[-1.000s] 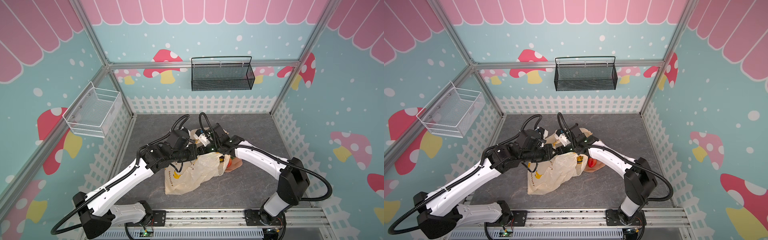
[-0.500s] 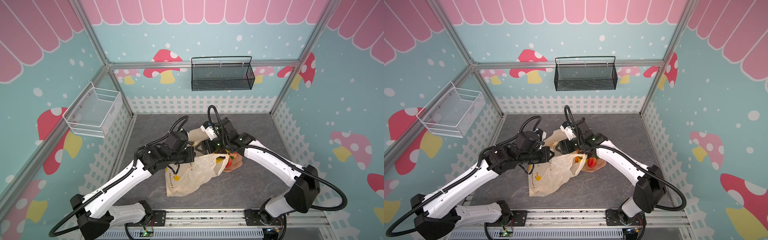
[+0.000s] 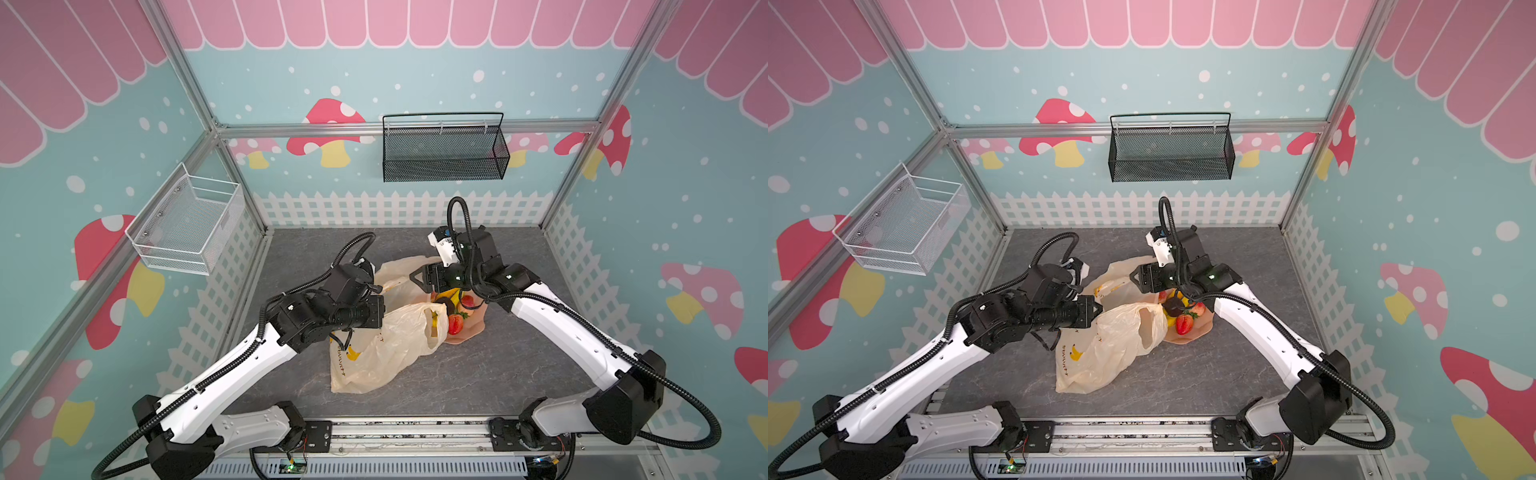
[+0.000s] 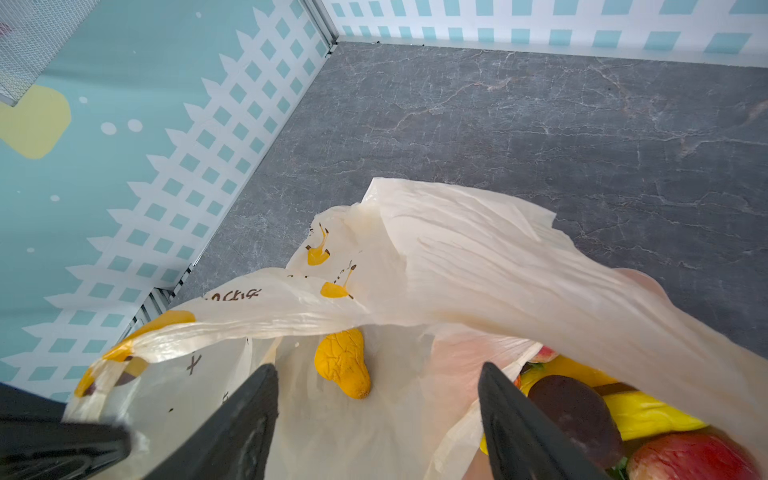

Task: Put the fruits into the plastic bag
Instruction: 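Move the right gripper over the pink fruit bowl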

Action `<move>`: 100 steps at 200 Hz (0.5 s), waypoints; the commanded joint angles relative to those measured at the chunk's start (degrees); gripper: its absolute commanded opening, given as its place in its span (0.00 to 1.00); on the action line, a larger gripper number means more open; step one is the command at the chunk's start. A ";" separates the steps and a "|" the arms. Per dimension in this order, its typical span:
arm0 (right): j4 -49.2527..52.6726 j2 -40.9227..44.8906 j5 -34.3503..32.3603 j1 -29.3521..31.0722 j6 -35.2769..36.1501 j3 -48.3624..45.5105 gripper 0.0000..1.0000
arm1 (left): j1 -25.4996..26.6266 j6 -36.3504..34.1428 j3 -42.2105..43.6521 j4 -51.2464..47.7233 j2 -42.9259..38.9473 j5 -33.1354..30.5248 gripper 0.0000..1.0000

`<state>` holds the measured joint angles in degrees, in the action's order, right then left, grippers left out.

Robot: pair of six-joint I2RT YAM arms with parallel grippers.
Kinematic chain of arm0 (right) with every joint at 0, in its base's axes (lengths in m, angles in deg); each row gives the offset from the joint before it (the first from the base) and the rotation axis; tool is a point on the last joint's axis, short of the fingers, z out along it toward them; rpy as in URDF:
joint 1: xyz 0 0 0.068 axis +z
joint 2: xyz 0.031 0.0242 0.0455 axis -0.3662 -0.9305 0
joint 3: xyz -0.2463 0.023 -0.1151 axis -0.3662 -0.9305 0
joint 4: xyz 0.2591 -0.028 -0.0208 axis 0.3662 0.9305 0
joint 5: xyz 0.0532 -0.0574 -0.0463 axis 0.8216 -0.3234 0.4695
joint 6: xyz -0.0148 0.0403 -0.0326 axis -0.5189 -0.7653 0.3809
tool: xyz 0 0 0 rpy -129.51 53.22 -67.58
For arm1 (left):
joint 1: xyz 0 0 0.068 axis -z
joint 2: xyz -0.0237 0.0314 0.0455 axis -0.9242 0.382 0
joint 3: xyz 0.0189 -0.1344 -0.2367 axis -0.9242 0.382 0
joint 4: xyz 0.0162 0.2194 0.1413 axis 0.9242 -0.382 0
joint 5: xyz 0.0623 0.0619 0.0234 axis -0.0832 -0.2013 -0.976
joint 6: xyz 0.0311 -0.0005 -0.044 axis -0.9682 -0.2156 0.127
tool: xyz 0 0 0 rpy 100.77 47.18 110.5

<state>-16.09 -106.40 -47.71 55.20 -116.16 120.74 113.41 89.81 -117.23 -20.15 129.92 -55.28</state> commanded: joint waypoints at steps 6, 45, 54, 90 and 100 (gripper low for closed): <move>0.06 3.04 2.77 -0.57 0.31 0.02 0.78 | -0.25 -2.21 0.71 -3.31 -1.52 -3.24 0.00; 2.97 8.25 3.03 -4.69 0.45 0.58 0.78 | -1.00 -2.41 0.54 -4.25 -2.76 -4.19 0.00; 4.40 9.50 1.24 -6.20 0.96 0.39 0.78 | -1.04 -2.72 0.31 -4.25 -2.46 -3.68 0.00; 8.84 11.35 3.16 -17.44 1.65 -1.04 0.80 | -1.04 -3.25 -0.81 -4.09 -1.53 -2.15 0.00; 10.94 9.62 4.07 -19.47 1.86 -1.29 0.80 | -1.04 -3.45 -0.95 -3.91 -1.54 -2.38 0.00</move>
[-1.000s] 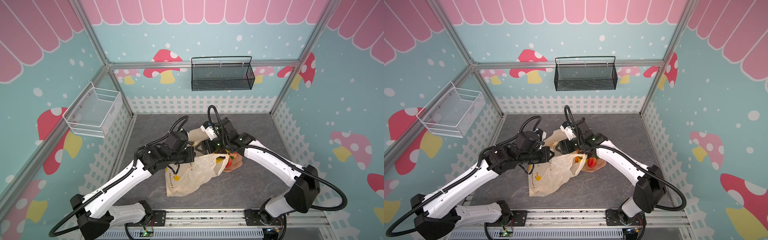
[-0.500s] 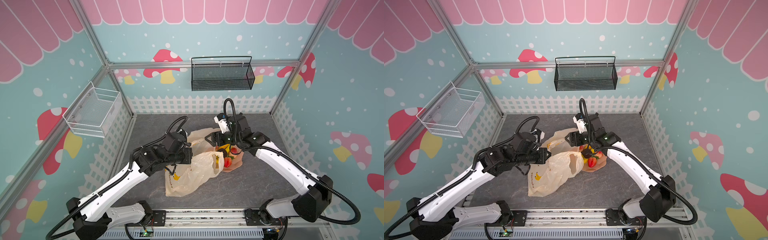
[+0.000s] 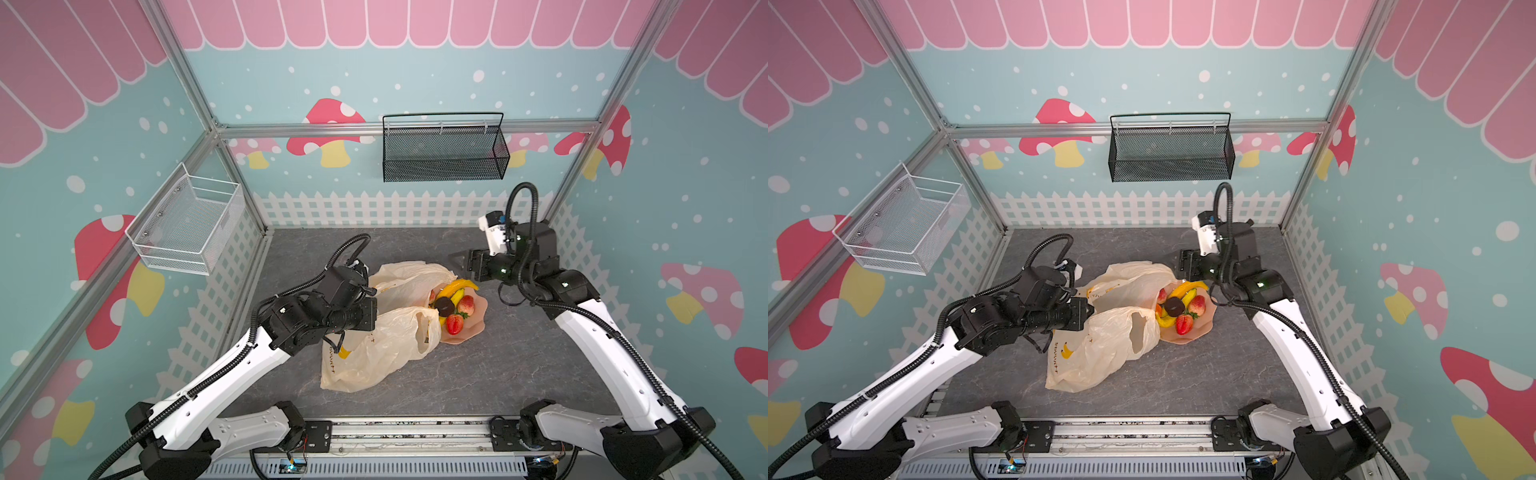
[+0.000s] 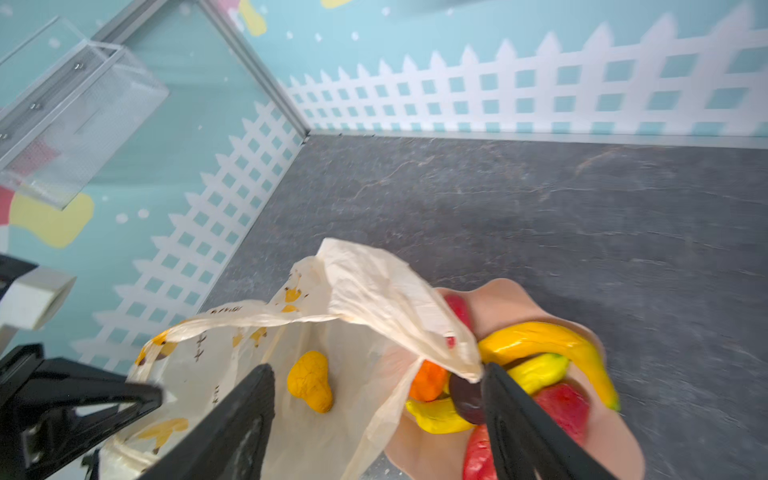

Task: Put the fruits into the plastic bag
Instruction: 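Move the right gripper over the pink fruit bowl, then lower the right gripper and grasp the red strawberry in the bowl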

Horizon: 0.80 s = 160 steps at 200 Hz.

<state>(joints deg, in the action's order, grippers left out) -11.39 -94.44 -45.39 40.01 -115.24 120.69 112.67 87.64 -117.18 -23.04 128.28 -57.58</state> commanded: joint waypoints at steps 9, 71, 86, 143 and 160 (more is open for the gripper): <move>8.15 -4.15 2.16 -5.27 1.29 -1.91 0.80 | -0.28 -1.38 -0.99 -0.77 0.03 -0.09 0.00; 1.36 -7.73 5.20 -5.49 -1.15 -18.33 0.77 | -0.35 -1.04 0.14 1.32 -0.66 1.24 0.00; -0.47 -8.85 6.51 -5.43 -1.52 -20.83 0.76 | -0.38 -1.12 0.49 1.92 -1.14 1.31 0.00; -4.35 -14.84 6.54 -3.97 -1.56 -22.05 0.73 | -0.39 -1.43 0.89 3.01 -1.30 1.93 0.01; -4.35 -16.39 4.94 -2.90 -1.40 -21.91 0.73 | -0.37 -1.39 1.20 3.64 -1.17 2.36 0.00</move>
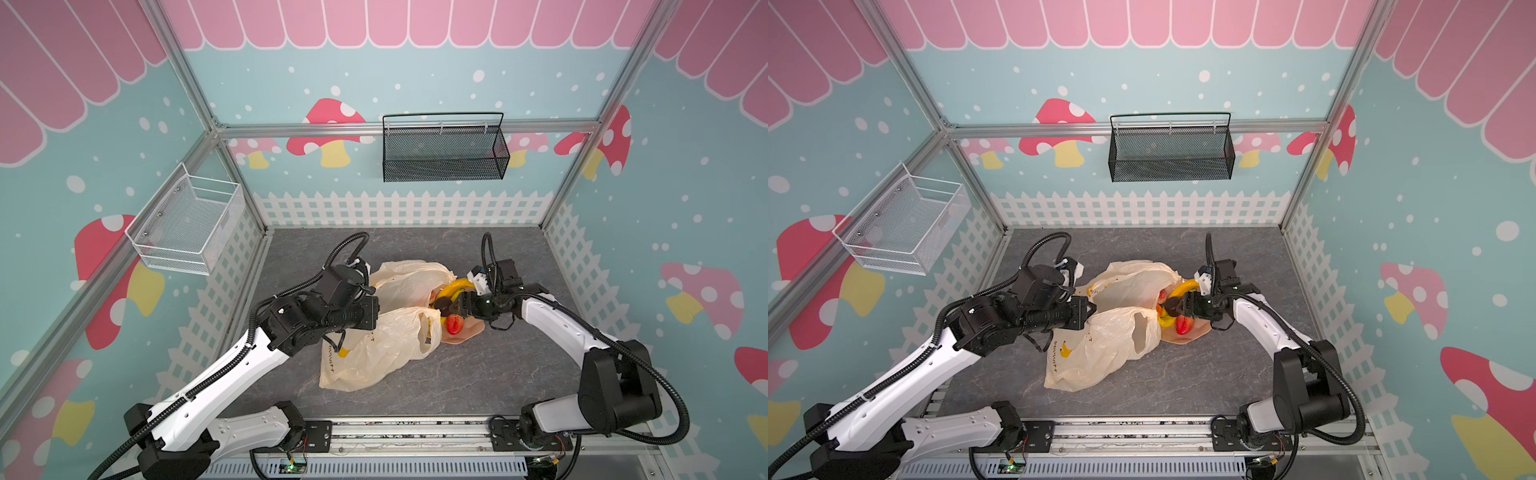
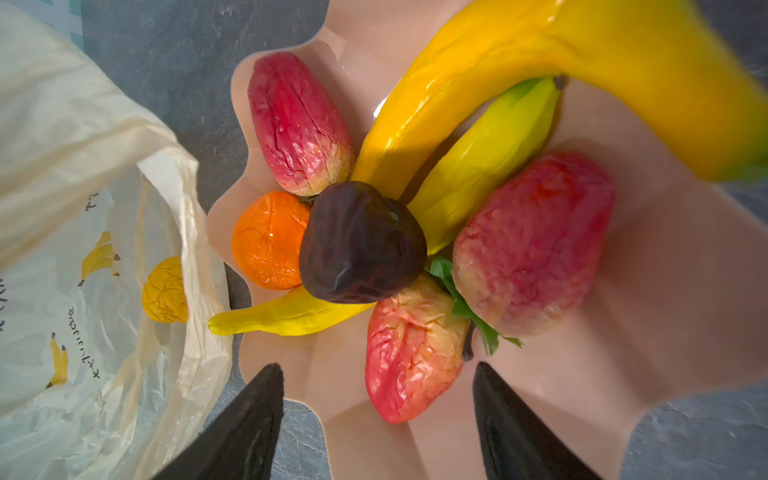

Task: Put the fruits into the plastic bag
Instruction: 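Lower the right gripper and grasp the red strawberry in the bowl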

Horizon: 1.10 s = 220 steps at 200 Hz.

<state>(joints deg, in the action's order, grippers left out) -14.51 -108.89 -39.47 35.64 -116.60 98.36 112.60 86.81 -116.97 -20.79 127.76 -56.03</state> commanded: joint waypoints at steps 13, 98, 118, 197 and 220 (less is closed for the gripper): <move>-1.05 -2.74 -1.65 2.02 -0.11 0.08 0.72 | -0.32 -0.57 1.07 1.91 -0.68 1.28 0.00; -0.22 -5.67 -8.68 5.45 0.93 -0.31 0.70 | -0.31 -0.42 1.60 2.54 -0.99 0.74 0.00; -0.07 -6.36 -10.35 6.31 1.12 -0.05 0.71 | -0.32 -0.30 1.86 2.54 -1.12 -0.20 0.00; 0.10 -8.73 -14.74 8.68 1.74 -0.23 0.69 | -0.32 -0.03 2.03 2.80 -1.30 -0.42 0.00; 0.23 -8.39 -15.80 8.90 1.56 -0.24 0.63 | -0.32 -0.03 2.04 2.80 -1.22 -0.50 0.01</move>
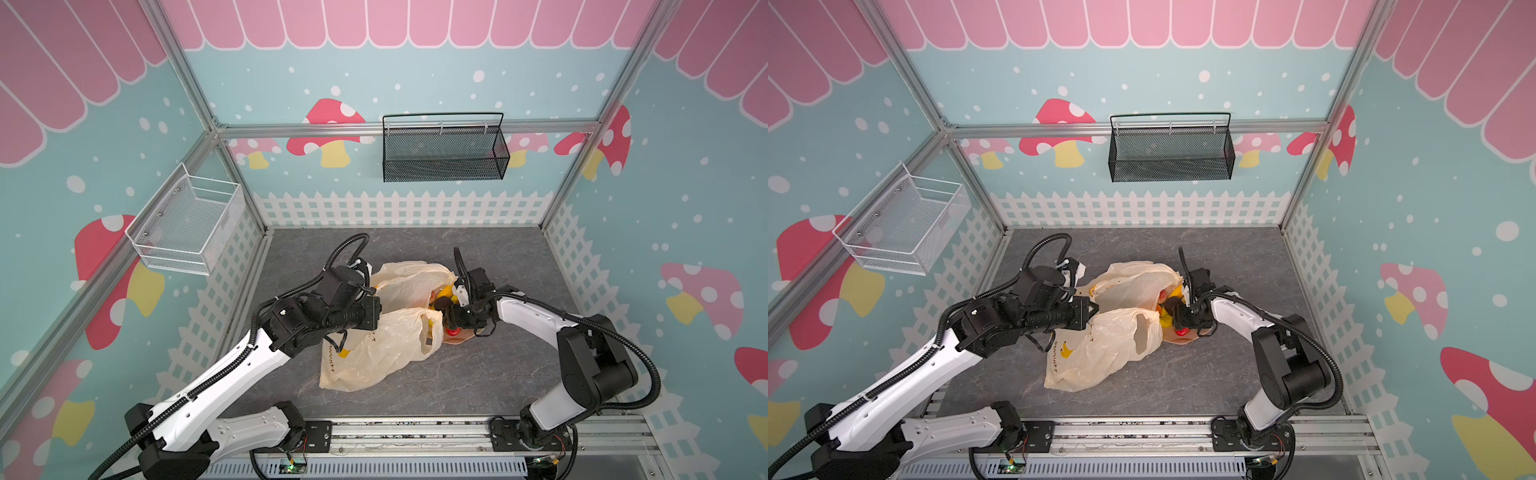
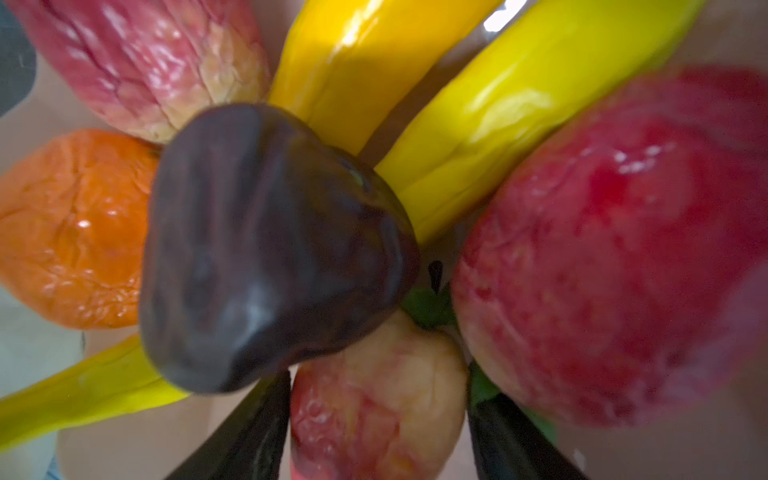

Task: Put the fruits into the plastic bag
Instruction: 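Lower the right gripper and grasp the red strawberry in the bowl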

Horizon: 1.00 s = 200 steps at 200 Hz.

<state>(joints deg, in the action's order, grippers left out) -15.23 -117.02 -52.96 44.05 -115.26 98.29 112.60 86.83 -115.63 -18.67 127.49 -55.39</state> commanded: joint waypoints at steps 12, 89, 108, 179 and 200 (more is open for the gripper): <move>1.31 0.07 -2.71 0.54 0.23 0.00 0.60 | -0.30 0.02 0.73 0.81 -0.95 -1.05 0.01; 4.54 5.70 -0.88 0.55 -0.04 2.92 0.46 | -0.28 0.65 2.80 2.61 -2.26 -0.96 0.01; 5.40 8.56 0.51 0.55 -0.07 3.77 0.46 | -0.31 0.31 2.81 3.04 -2.18 0.34 0.01; 13.46 16.87 -3.54 0.27 -1.08 8.18 0.46 | -0.32 0.22 3.19 3.82 -1.95 2.05 0.01; 15.81 19.56 -7.98 -0.36 -2.47 10.09 0.46 | -0.32 -0.32 4.10 5.31 -2.58 3.77 0.02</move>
<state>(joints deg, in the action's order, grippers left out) -4.37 -100.71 -55.40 44.07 -115.88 105.63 112.60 86.86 -112.88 -15.50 126.10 -53.80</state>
